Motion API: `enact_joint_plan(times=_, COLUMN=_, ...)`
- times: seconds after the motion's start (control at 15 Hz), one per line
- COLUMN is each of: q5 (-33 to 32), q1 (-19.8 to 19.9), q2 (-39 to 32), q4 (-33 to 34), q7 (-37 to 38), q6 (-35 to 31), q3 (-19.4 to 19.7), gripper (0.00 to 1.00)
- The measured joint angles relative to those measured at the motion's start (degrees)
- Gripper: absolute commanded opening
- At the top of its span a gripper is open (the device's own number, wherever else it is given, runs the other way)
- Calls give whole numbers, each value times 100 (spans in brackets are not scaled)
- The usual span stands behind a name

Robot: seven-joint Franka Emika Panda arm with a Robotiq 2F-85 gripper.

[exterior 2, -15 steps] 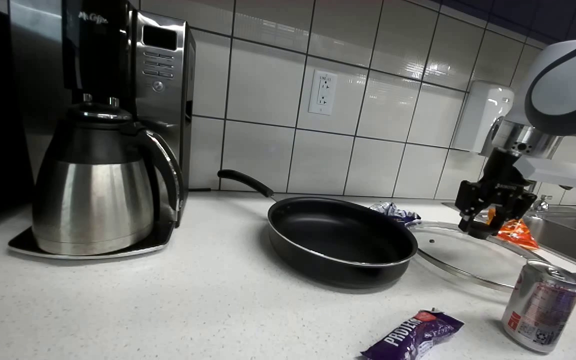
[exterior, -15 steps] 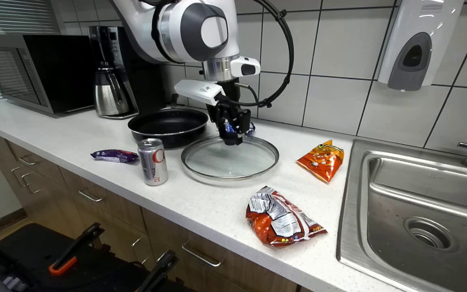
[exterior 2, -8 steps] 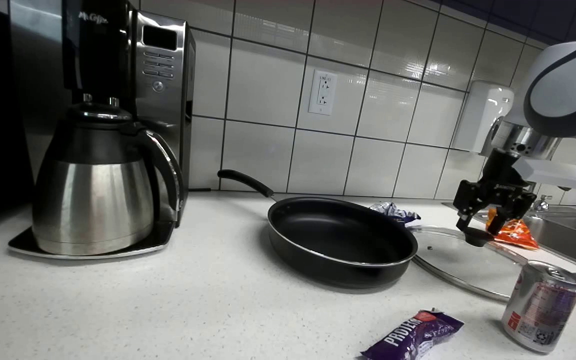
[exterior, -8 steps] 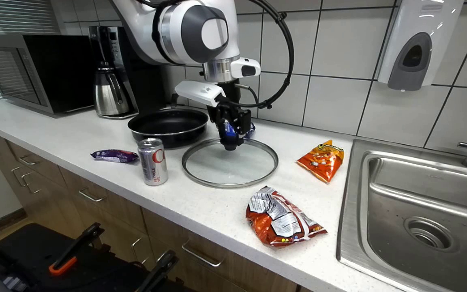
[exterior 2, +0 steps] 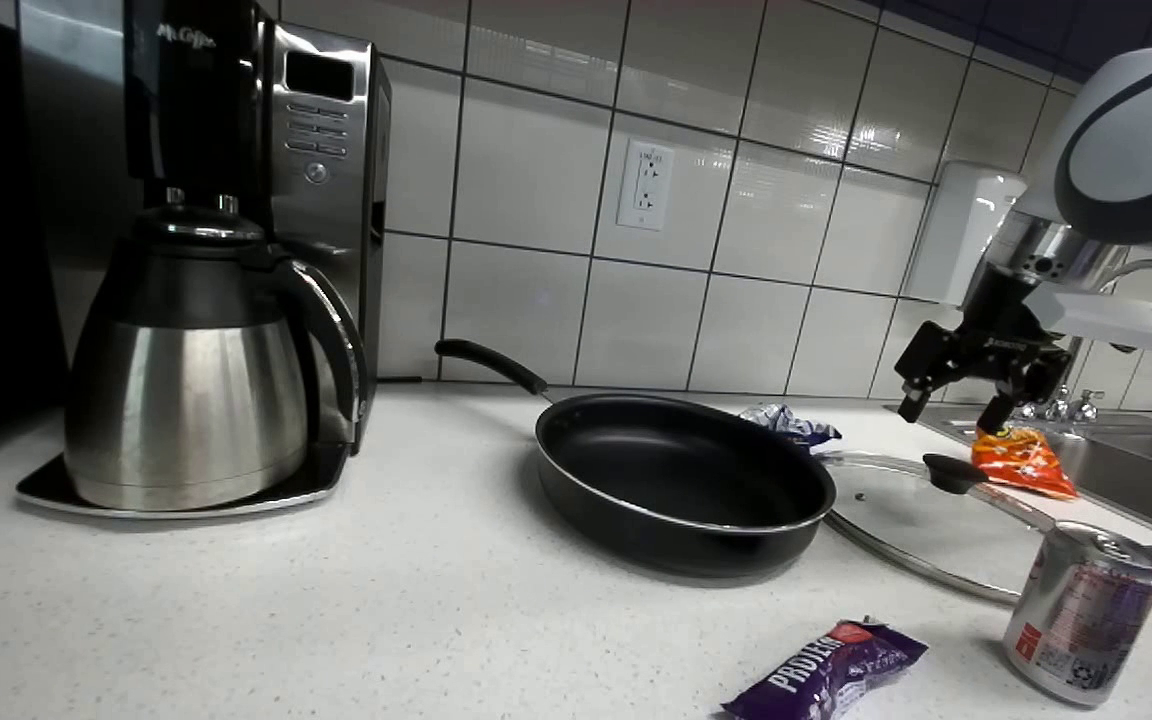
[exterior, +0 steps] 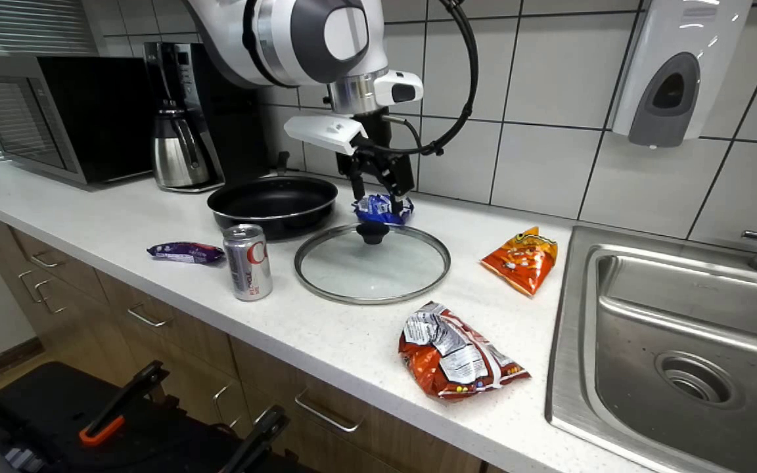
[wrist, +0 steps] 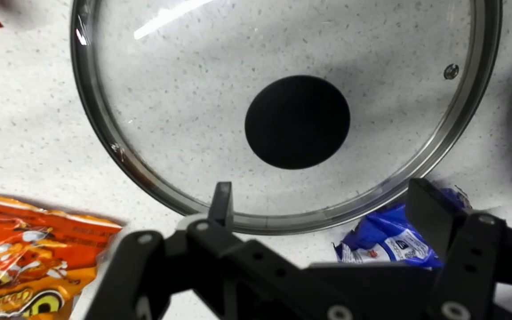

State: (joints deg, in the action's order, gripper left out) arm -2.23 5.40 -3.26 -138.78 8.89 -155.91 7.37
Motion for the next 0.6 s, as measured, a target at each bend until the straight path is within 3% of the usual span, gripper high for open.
enact_joint_plan(times=0.6, q5=312, q1=-101, q2=-72, q4=632, q7=-392, q6=-189, q3=-165, gripper=100)
